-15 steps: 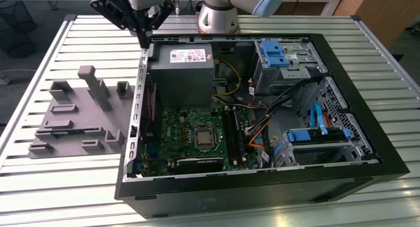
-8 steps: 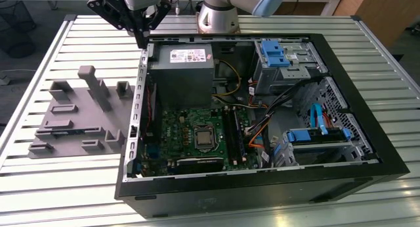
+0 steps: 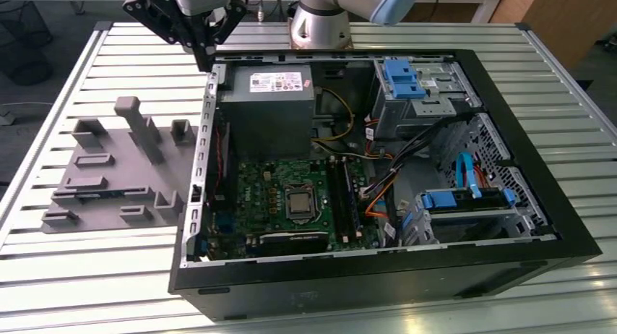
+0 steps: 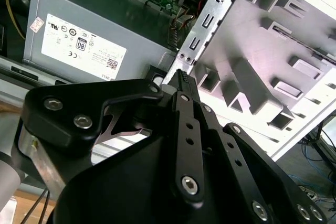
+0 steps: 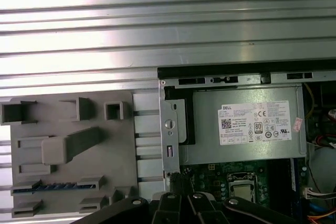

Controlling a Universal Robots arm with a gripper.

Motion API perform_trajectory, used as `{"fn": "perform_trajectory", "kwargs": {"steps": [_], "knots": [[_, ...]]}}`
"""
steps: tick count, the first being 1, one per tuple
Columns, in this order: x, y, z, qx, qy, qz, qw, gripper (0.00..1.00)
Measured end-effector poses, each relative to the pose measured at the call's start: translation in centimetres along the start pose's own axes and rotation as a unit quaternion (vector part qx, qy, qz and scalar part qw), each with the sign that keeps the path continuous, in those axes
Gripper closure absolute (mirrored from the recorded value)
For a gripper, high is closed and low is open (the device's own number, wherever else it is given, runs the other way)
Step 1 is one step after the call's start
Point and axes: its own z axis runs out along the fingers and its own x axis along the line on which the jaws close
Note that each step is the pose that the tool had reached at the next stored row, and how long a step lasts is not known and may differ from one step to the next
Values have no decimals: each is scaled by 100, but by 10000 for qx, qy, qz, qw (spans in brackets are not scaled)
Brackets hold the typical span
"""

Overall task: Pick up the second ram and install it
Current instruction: 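Reach for the second ram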

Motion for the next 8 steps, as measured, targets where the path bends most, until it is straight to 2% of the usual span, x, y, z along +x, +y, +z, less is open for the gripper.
{"fn": "perform_trajectory", "kwargs": {"steps": [8], "knots": [[53,-4,2,0,0,0,10000,89]]}}
